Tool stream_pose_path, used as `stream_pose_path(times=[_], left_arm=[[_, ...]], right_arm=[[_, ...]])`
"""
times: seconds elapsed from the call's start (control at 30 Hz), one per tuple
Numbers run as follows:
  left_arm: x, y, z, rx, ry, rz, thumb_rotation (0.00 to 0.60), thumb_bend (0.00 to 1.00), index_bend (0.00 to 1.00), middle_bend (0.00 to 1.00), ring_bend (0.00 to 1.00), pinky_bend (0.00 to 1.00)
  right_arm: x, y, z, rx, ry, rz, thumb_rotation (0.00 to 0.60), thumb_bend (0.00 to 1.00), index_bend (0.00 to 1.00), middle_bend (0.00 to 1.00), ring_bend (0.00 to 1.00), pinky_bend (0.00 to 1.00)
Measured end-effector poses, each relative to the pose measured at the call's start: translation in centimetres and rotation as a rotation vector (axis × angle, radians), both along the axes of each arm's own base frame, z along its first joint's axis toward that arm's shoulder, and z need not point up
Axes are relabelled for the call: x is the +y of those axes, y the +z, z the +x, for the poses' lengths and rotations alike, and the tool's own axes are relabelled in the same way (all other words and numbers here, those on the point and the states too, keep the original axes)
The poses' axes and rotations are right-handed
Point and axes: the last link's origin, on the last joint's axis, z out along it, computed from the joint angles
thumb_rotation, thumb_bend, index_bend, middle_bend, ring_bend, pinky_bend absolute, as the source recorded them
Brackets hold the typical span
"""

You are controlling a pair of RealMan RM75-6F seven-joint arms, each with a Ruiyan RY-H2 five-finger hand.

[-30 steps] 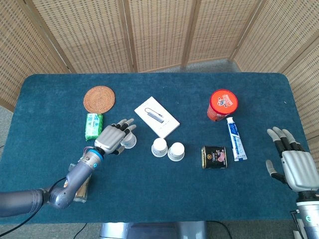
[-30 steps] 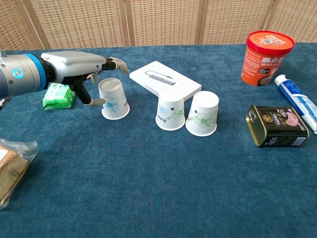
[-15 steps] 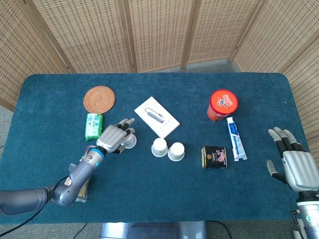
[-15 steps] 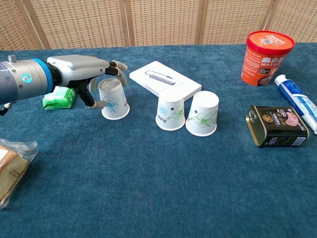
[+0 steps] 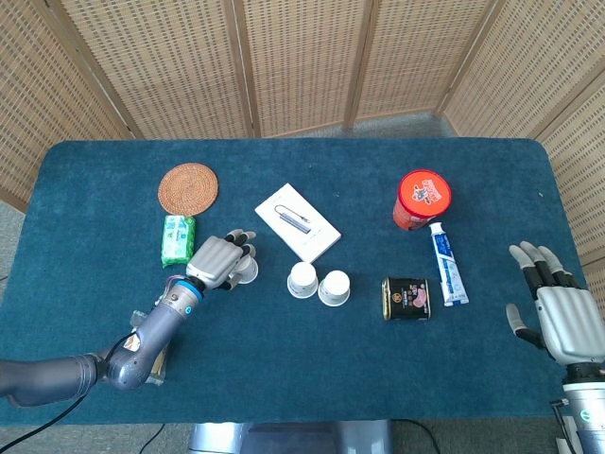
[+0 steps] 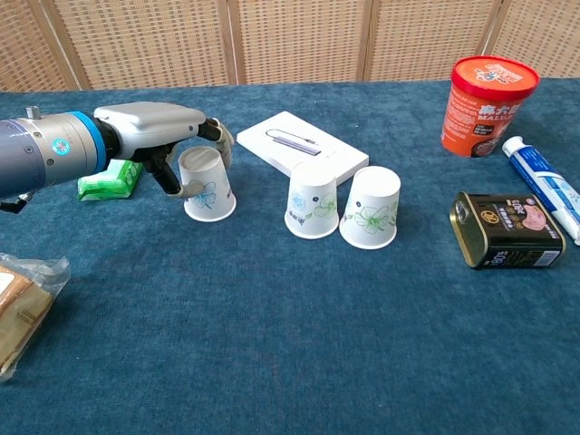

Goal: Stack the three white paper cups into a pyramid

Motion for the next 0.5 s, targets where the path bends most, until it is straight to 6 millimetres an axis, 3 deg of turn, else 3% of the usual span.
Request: stream_pose_path(times=[0.5], left_arm=[[-0.6, 2.5, 1.4, -0.074, -0.025, 0.001, 0.600, 0.45, 0.39, 0.16, 0.17, 0.58]], right_arm=[[-0.1, 0.0, 0.3, -0.001, 0.005, 0.001, 0.600, 0.49, 0.05, 0.00, 0.00, 0.24]])
